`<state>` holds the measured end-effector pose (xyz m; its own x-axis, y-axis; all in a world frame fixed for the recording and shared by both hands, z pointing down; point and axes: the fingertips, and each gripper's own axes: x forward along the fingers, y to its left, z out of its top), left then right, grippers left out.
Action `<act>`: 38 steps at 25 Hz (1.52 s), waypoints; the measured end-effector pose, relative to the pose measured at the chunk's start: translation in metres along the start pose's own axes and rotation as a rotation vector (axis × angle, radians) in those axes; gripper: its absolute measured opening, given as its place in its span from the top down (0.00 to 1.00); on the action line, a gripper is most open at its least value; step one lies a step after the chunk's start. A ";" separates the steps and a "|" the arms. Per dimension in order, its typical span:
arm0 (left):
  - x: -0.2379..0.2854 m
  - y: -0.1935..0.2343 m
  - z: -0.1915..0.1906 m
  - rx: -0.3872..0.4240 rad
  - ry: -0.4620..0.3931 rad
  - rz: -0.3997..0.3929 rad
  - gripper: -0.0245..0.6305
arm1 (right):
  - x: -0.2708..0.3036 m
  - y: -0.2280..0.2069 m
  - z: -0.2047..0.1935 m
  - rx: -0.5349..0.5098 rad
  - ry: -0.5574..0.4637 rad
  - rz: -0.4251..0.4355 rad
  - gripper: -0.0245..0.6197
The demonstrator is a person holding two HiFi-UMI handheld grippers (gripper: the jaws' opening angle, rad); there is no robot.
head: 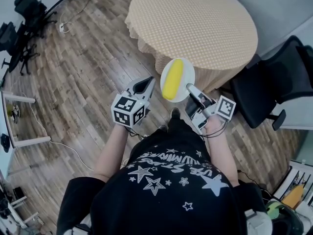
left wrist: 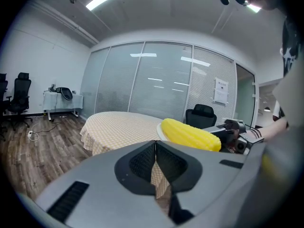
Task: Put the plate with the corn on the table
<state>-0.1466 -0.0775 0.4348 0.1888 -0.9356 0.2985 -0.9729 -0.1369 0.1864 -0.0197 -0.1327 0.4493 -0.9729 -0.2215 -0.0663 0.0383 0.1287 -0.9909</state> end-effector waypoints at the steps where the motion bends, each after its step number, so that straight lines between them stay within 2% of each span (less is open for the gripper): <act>1: 0.003 0.003 0.000 -0.003 0.003 0.004 0.95 | 0.003 -0.002 0.003 0.002 0.004 0.002 0.87; 11: 0.059 0.047 0.030 -0.015 0.018 0.061 0.95 | 0.061 -0.012 0.063 0.026 0.064 0.027 0.87; 18: 0.083 0.053 0.029 -0.005 0.030 0.074 0.95 | 0.071 -0.028 0.086 0.032 0.077 0.034 0.87; 24: 0.133 0.070 0.046 -0.006 0.058 0.087 0.95 | 0.094 -0.042 0.139 0.042 0.099 0.036 0.87; 27: 0.148 0.078 0.050 -0.039 0.052 0.097 0.95 | 0.100 -0.050 0.155 0.042 0.105 0.028 0.87; 38: 0.181 0.109 0.051 -0.021 0.088 0.100 0.95 | 0.123 -0.073 0.185 0.047 0.100 0.001 0.87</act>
<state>-0.2252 -0.2779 0.4610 0.1031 -0.9120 0.3970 -0.9846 -0.0371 0.1706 -0.1004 -0.3480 0.4920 -0.9907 -0.1234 -0.0577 0.0476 0.0834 -0.9954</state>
